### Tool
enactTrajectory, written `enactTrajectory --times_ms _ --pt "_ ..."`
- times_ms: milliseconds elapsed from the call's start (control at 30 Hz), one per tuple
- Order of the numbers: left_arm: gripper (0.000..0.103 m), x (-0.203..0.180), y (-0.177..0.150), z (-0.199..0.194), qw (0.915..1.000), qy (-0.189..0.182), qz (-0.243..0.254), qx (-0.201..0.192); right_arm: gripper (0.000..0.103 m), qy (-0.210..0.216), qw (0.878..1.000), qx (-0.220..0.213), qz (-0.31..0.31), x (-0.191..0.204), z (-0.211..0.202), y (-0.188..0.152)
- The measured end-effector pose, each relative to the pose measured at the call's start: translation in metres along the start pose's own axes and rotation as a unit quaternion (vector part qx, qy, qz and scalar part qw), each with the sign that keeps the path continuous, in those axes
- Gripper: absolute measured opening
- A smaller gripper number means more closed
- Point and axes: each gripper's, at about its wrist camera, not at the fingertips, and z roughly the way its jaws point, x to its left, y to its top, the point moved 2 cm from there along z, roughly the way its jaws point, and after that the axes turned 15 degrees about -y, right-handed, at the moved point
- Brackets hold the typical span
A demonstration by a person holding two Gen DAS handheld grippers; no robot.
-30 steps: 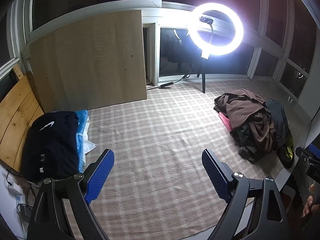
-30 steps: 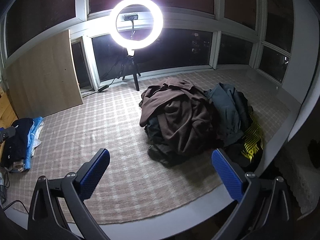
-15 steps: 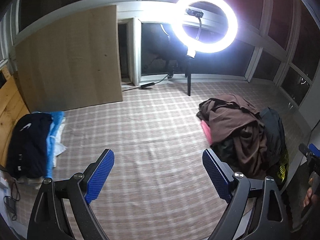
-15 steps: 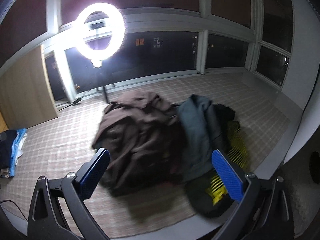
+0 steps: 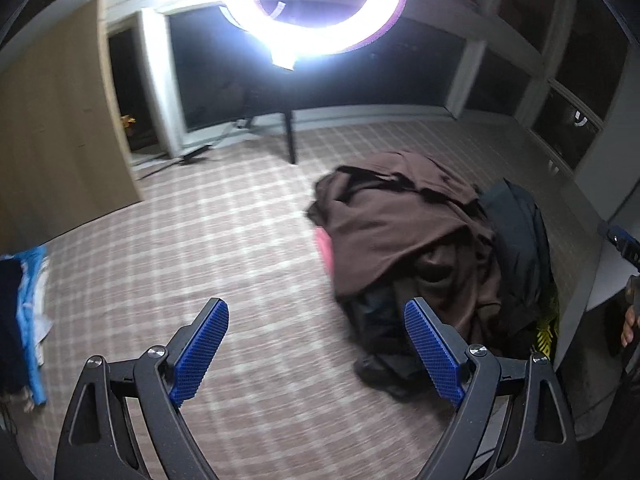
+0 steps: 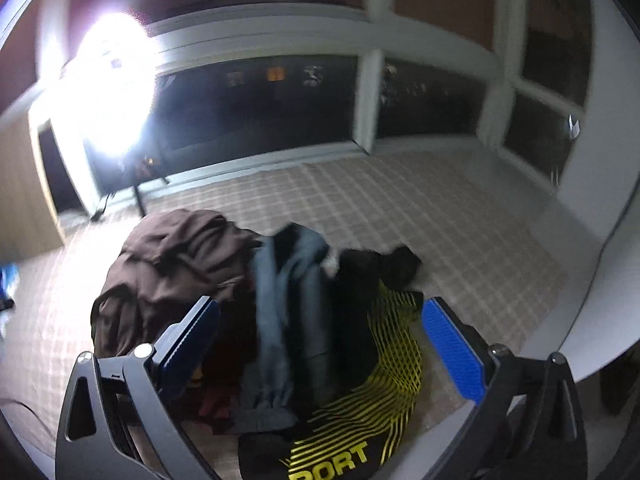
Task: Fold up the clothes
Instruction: 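Move both grippers to the clothes pile and grasp the brown fleece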
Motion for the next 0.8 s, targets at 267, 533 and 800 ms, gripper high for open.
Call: enactTrajectory --times_ms 267,533,800 --pt "0.09 -0.026 0.008 0.05 0.9982 -0.026 0.025 0.047 0.094 0.034 0.999 0.021 -0.014 0.014 0.031 -0.008" --pt "0.09 -0.022 0.018 0.093 0.996 -0.022 0.041 0.076 0.079 0.128 0.987 0.01 -0.101 0.115 0.049 0.004" --pt "0.089 -0.007 0.041 0.15 0.993 -0.047 0.022 0.105 0.079 0.171 0.97 0.058 -0.164 0.218 0.114 0.019"
